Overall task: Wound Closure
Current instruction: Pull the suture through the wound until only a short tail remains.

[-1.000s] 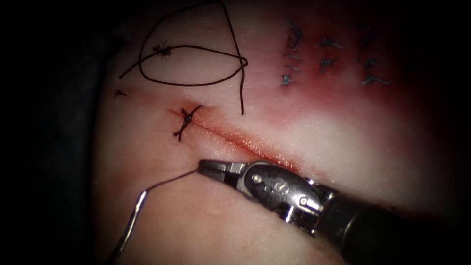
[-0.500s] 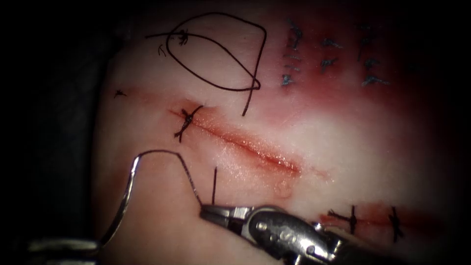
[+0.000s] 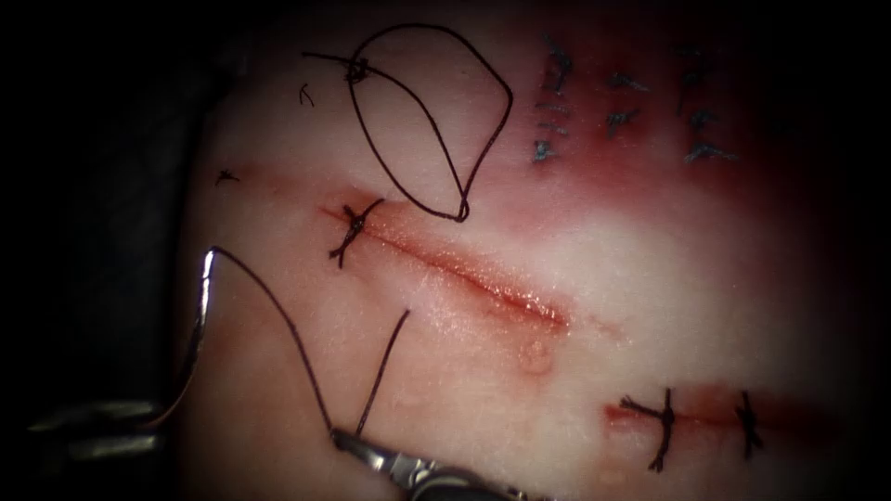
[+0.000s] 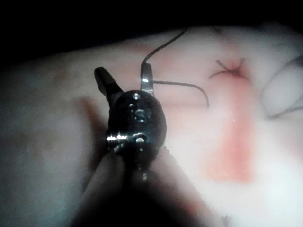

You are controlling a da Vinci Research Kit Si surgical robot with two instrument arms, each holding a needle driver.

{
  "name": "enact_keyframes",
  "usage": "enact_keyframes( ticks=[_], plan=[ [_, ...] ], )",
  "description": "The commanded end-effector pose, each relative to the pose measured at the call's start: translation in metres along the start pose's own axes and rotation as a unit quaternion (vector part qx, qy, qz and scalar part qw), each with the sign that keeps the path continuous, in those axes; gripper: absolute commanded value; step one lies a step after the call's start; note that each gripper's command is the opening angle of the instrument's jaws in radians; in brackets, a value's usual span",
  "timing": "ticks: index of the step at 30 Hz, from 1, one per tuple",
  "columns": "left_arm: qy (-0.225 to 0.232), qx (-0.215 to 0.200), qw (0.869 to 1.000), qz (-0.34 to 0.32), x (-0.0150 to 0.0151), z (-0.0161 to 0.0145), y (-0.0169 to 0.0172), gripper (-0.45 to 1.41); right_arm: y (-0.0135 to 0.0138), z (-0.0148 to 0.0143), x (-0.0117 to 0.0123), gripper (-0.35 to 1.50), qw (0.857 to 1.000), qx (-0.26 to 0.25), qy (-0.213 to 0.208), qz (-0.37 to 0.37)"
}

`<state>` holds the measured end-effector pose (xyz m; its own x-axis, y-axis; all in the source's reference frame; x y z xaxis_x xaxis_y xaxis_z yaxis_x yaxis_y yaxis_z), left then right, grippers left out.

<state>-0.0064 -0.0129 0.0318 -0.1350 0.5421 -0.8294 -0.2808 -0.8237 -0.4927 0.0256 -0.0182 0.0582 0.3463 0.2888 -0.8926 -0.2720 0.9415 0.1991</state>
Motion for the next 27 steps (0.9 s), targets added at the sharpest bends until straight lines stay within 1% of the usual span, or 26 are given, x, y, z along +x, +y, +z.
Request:
enact_keyframes(
  ticks=[1,2,3,4,5,8,11,14,15,18,19,21,24,26,27],
  plan=[
    [0.003,0.009,1.0,0.001,0.0,0.0001,-0.0009,-0.35,0.0017,0.0004,-0.0001,1.38,1.0,-0.005,0.001,-0.006],
    [0.006,0.017,1.0,0.003,0.0002,-0.0005,-0.0014,-0.35,0.0023,0.0002,0.0,1.4,1.0,-0.005,0.0,-0.012],
    [0.005,0.039,0.999,0.009,0.0004,-0.0017,-0.0024,-0.35,0.0036,-0.0006,0.0002,1.4,1.0,-0.004,-0.002,-0.027],
    [0.004,0.046,0.999,0.01,0.0005,-0.0021,-0.0028,-0.35,0.0041,-0.0008,0.0003,1.4,1.0,-0.005,-0.002,-0.031],
    [0.004,0.046,0.999,0.01,0.0005,-0.0021,-0.0028,-0.35,0.0041,-0.0008,0.0003,1.4,1.0,-0.005,-0.002,-0.031],
    [0.0,0.064,0.998,0.007,0.0004,-0.003,-0.0039,-0.35,0.0059,-0.0015,0.0003,1.4,0.998,-0.01,-0.005,-0.065],
    [-0.005,0.072,0.997,0.008,0.0002,-0.0029,-0.0041,-0.35,0.0064,-0.0015,0.0001,1.38,0.997,-0.015,-0.01,-0.076],
    [-0.007,0.077,0.997,0.009,-0.0001,-0.0028,-0.0043,-0.35,0.0076,-0.0014,-0.0007,1.36,0.994,-0.029,-0.027,-0.1],
    [-0.008,0.078,0.997,0.009,-0.0003,-0.0028,-0.0045,-0.35,0.0086,-0.0012,-0.0014,1.35,0.993,-0.038,-0.037,-0.105],
    [-0.007,0.077,0.997,0.009,-0.0004,-0.0027,-0.0046,-0.35,0.0094,-0.0009,-0.0021,1.33,0.993,-0.038,-0.046,-0.105],
    [-0.006,0.076,0.997,0.01,-0.0005,-0.0026,-0.0045,-0.35,0.0101,-0.0004,-0.0028,1.31,0.992,-0.032,-0.06,-0.105],
    [-0.004,0.073,0.997,0.01,-0.0005,-0.0026,-0.0045,-0.35,0.0104,-0.0001,-0.0031,1.31,0.992,-0.031,-0.064,-0.106],
    [-0.002,0.072,0.997,0.011,-0.0006,-0.0023,-0.0043,-0.35,0.011,0.001,-0.0042,1.23,0.991,-0.025,-0.078,-0.108],
    [-0.001,0.071,0.997,0.011,-0.0006,-0.0021,-0.0042,-0.35,0.011,0.0016,-0.0046,1.16,0.991,-0.019,-0.081,-0.109],
    [-0.001,0.071,0.997,0.011,-0.0006,-0.0021,-0.0042,-0.35,0.011,0.0016,-0.0046,1.16,0.991,-0.019,-0.081,-0.109]
  ],
)
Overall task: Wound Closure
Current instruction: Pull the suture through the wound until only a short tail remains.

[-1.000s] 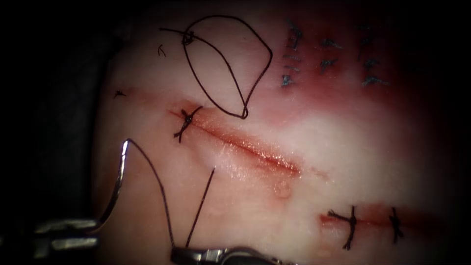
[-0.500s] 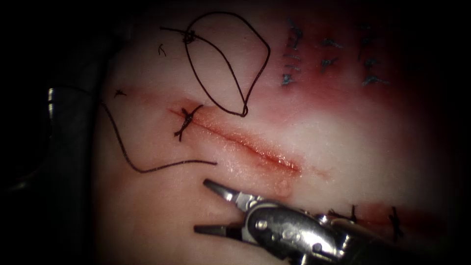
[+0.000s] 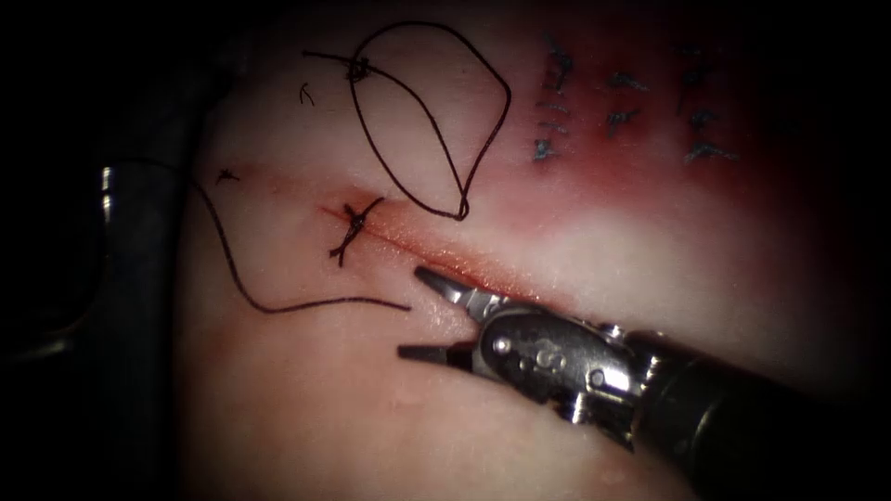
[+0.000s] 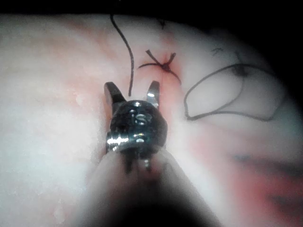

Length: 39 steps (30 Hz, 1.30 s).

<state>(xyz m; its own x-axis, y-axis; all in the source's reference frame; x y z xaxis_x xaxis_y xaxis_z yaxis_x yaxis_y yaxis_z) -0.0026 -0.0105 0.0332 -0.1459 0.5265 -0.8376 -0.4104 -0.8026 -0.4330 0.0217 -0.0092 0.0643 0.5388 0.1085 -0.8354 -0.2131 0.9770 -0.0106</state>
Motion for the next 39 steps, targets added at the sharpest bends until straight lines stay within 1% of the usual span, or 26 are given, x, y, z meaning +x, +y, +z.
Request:
enact_keyframes(
  ticks=[1,2,3,4,5,6,8,11,13,15,16,19,20,21,23,24,25,28,32,33,34,35,36,37,38,39],
  plan=[
    [0.001,0.0,1.0,0.001,-0.0001,0.0008,-0.0004,-0.35,0.0,0.0016,-0.0003,1.13,1.0,0.008,0.001,-0.003],
    [0.003,-0.001,1.0,0.001,-0.0002,0.0009,-0.0003,-0.35,-0.0004,0.0022,-0.0005,0.86,1.0,0.024,0.004,-0.006],
    [0.003,-0.001,1.0,0.001,-0.0002,0.0009,-0.0003,-0.35,-0.0004,0.0022,-0.0005,0.86,1.0,0.024,0.004,-0.006],
    [0.003,-0.001,1.0,0.002,-0.0002,0.0009,-0.0001,-0.35,-0.0011,0.0025,-0.0007,-0.29,0.998,0.067,0.012,-0.011],
    [0.003,-0.001,1.0,0.002,-0.0002,0.0009,-0.0001,-0.35,-0.0011,0.0025,-0.0007,-0.29,0.998,0.067,0.012,-0.011],
    [0.004,-0.002,1.0,0.002,-0.0003,0.0009,-0.0001,-0.35,-0.0013,0.0025,-0.0008,-0.35,0.997,0.08,0.009,-0.014],
    [0.004,-0.002,1.0,0.003,-0.0003,0.001,0.0,-0.35,-0.0016,0.0024,-0.0008,-0.35,0.996,0.086,0.01,-0.014],
    [0.004,-0.001,1.0,0.003,-0.0004,0.0009,0.0,-0.35,-0.0024,0.0012,-0.0007,-0.35,0.996,0.085,0.005,-0.009],
    [0.003,0.001,1.0,0.004,-0.0007,0.001,0.0,-0.35,-0.004,-0.0004,0.0001,-0.35,0.996,0.089,0.009,0.001],
    [0.004,0.002,1.0,0.005,-0.0009,0.0012,0.0,-0.35,-0.0052,-0.0012,0.0008,-0.35,0.996,0.093,0.012,0.008],
    [0.005,0.001,1.0,0.006,-0.0011,0.0014,0.0,-0.35,-0.0065,-0.002,0.0019,-0.35,0.995,0.099,0.019,0.007],
    [0.009,0.0,1.0,0.009,-0.0015,0.002,0.0004,-0.35,-0.0091,-0.0029,0.0041,-0.35,0.994,0.108,0.03,0.005],
    [0.009,0.0,1.0,0.009,-0.0015,0.002,0.0004,-0.35,-0.0091,-0.0029,0.0041,-0.35,0.994,0.108,0.03,0.005],
    [0.011,-0.001,1.0,0.01,-0.0017,0.0022,0.0007,-0.35,-0.0107,-0.0032,0.0053,-0.35,0.993,0.113,0.035,0.003],
    [0.012,0.001,1.0,0.01,-0.0017,0.0023,0.0007,-0.35,-0.0118,-0.0034,0.006,-0.35,0.992,0.118,0.035,0.002],
    [0.012,0.001,1.0,0.01,-0.0017,0.0023,0.0007,-0.35,-0.0118,-0.0034,0.006,-0.35,0.992,0.118,0.035,0.002],
    [0.012,0.001,1.0,0.01,-0.0017,0.0023,0.0007,-0.35,-0.013,-0.0036,0.0068,-0.35,0.991,0.127,0.037,0.002],
    [0.012,0.0,1.0,0.01,-0.0016,0.0022,0.0007,-0.35,-0.0145,-0.0036,0.0077,-0.35,0.99,0.136,0.047,0.008],
    [0.012,0.0,1.0,0.009,-0.0016,0.0021,0.0006,-0.35,-0.0147,-0.0035,0.0083,-0.35,0.99,0.131,0.054,0.01],
    [0.011,-0.002,1.0,0.008,-0.0016,0.002,0.0001,-0.35,-0.0131,-0.0032,0.0084,1.21,0.994,0.076,0.068,0.027],
    [0.011,-0.002,1.0,0.008,-0.0016,0.002,0.0001,-0.35,-0.0131,-0.0032,0.0084,1.21,0.994,0.076,0.068,0.027],
    [0.012,-0.005,1.0,0.007,-0.0015,0.0018,-0.0004,-0.35,-0.0117,-0.0031,0.0082,1.43,0.997,0.05,0.059,0.021],
    [0.008,-0.005,1.0,0.006,-0.0015,0.0017,-0.0008,-0.35,-0.0109,-0.0032,0.0081,1.46,0.997,0.046,0.057,0.025],
    [0.006,0.007,1.0,0.013,-0.0015,0.0015,-0.0015,-0.35,-0.0098,-0.0037,0.0078,1.46,0.997,0.038,0.061,0.025],
    [-0.004,0.028,0.999,0.025,-0.0015,0.0013,-0.0027,-0.35,-0.0087,-0.0044,0.0075,1.45,0.998,0.031,0.06,0.013],
    [-0.004,0.028,0.999,0.025,-0.0015,0.0013,-0.0027,-0.35,-0.0087,-0.0044,0.0075,1.45,0.998,0.031,0.06,0.013]
  ],
)
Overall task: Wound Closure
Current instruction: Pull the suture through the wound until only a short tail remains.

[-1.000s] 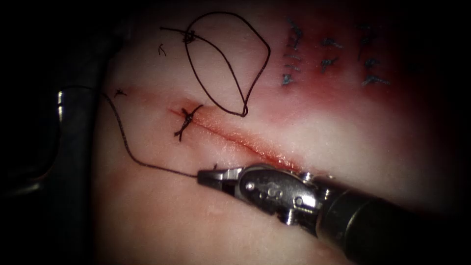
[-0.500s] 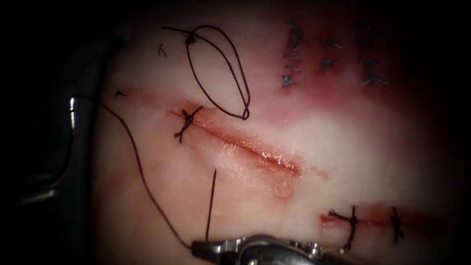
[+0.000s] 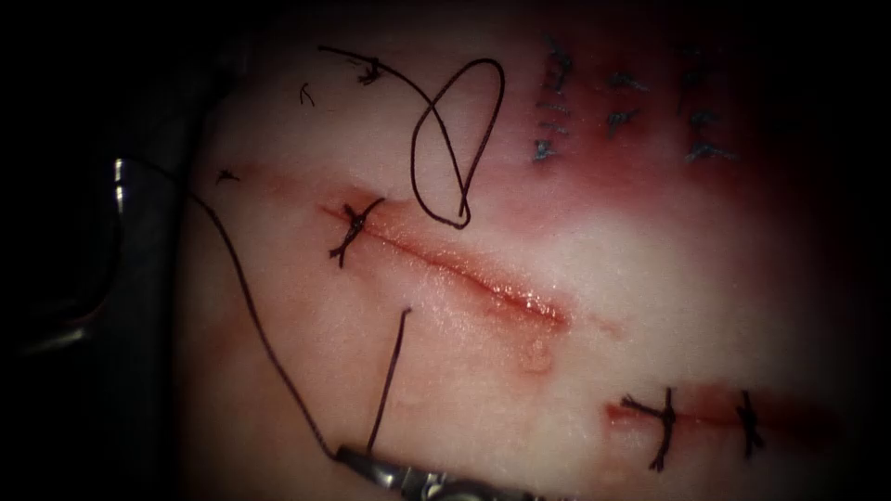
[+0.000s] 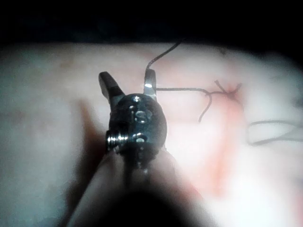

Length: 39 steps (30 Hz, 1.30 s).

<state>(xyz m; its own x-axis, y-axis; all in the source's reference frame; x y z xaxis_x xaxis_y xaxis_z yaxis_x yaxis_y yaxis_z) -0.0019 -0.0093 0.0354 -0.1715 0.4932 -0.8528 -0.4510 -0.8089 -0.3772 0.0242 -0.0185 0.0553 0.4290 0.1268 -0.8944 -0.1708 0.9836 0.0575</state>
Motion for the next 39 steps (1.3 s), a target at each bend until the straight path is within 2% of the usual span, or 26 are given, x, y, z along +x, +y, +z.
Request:
enact_keyframes(
  ticks=[1,6,10,11,15,16,19,30,33,35,38,39],
  plan=[
    [-0.002,0.009,1.0,0.004,-0.0004,0.0007,-0.001,-0.35,0.0014,-0.0003,-0.0004,1.43,1.0,-0.007,-0.003,-0.009],
    [-0.013,0.049,0.999,0.018,-0.0015,0.0002,-0.004,-0.35,0.0043,-0.0019,-0.0014,1.3,0.999,-0.012,-0.014,-0.035],
    [-0.014,0.055,0.998,0.02,-0.0022,0.0001,-0.0047,-0.35,0.0055,-0.0016,-0.0024,1.3,0.999,-0.018,-0.022,-0.046],
    [-0.019,0.061,0.998,0.022,-0.0028,0.0001,-0.0053,-0.35,0.0064,-0.0012,-0.0037,1.35,0.998,-0.013,-0.033,-0.05],
    [-0.031,0.095,0.994,0.033,-0.0033,-0.0009,-0.0076,-0.35,0.0062,-0.0021,-0.0048,1.38,0.998,-0.014,-0.026,-0.049],
    [-0.031,0.111,0.993,0.036,-0.0035,-0.0018,-0.009,-0.35,0.0059,-0.0031,-0.0048,1.36,0.999,-0.018,-0.017,-0.044],
    [-0.028,0.119,0.992,0.034,-0.0038,-0.0026,-0.0103,-0.35,0.0063,-0.0037,-0.0047,1.2,0.999,-0.017,-0.016,-0.043],
    [-0.024,0.131,0.99,0.041,-0.005,-0.0009,-0.0093,-0.35,0.0092,0.0017,-0.007,1.25,0.998,-0.038,-0.048,0.006],
    [-0.024,0.124,0.991,0.046,-0.0054,-0.0003,-0.0088,-0.35,0.0092,0.0042,-0.008,1.25,0.998,-0.032,-0.055,0.026],
    [-0.025,0.118,0.991,0.049,-0.0055,-0.0001,-0.0083,-0.35,0.0092,0.0048,-0.0082,1.2,0.997,-0.032,-0.06,0.026],
    [-0.025,0.112,0.992,0.051,-0.0055,0.0002,-0.008,-0.35,0.0094,0.0051,-0.0082,0.94,0.997,-0.029,-0.064,0.026],
    [-0.023,0.111,0.992,0.052,-0.0055,0.0004,-0.0077,-0.35,0.0094,0.0051,-0.0082,0.31,0.997,-0.02,-0.068,0.027]
  ],
)
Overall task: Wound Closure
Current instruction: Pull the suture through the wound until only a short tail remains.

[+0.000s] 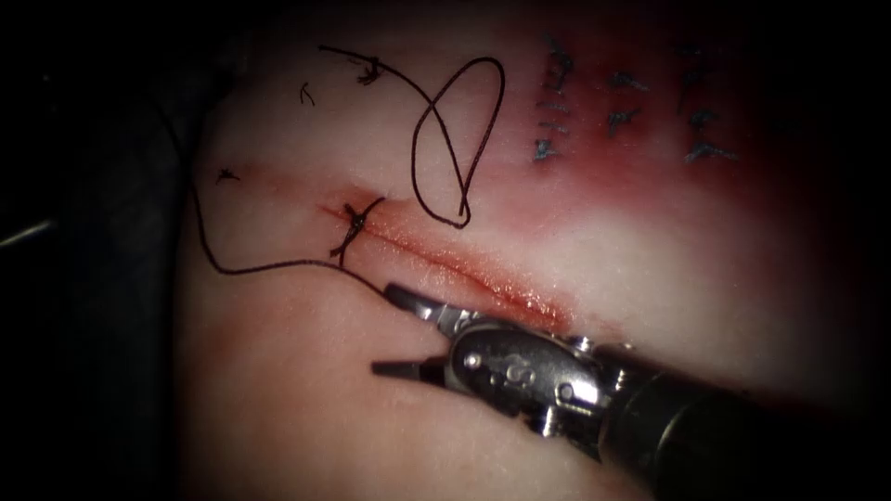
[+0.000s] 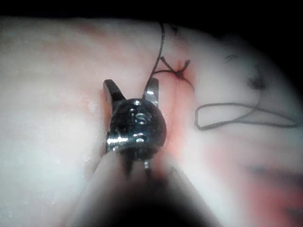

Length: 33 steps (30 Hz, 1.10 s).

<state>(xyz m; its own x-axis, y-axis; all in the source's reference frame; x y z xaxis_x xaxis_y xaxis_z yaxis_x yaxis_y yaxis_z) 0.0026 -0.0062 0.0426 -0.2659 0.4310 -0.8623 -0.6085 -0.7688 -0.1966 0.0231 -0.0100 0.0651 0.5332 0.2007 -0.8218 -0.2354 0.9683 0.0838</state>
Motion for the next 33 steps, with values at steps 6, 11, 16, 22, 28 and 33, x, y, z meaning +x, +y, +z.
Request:
enact_keyframes(
  ticks=[6,11,16,22,28,33],
  plan=[
    [-0.003,-0.003,1.0,0.008,-0.0003,0.0011,0.0002,-0.35,-0.0003,-0.0013,0.0003,-0.35,1.0,0.02,0.002,-0.003],
    [-0.005,-0.012,1.0,0.012,-0.0006,0.0021,0.0014,-0.35,-0.0022,-0.0032,0.0017,-0.35,1.0,0.018,0.009,-0.004],
    [-0.009,-0.023,1.0,0.012,-0.0011,0.0037,0.0031,-0.35,-0.006,-0.0039,0.0027,-0.35,0.999,0.032,0.011,-0.017],
    [-0.003,-0.034,0.999,0.001,-0.0022,0.0065,0.0062,-0.35,-0.0134,-0.0037,0.0047,-0.35,0.998,0.054,0.022,-0.024],
    [-0.003,-0.036,0.999,-0.014,-0.0018,0.0074,0.0057,-0.35,-0.0176,-0.0031,0.0076,-0.35,0.995,0.086,0.048,-0.023],
    [-0.023,-0.021,0.999,-0.021,-0.0005,0.0083,0.0038,-0.35,-0.0136,-0.0035,0.0089,1.43,0.997,0.016,0.075,-0.024]
  ],
)
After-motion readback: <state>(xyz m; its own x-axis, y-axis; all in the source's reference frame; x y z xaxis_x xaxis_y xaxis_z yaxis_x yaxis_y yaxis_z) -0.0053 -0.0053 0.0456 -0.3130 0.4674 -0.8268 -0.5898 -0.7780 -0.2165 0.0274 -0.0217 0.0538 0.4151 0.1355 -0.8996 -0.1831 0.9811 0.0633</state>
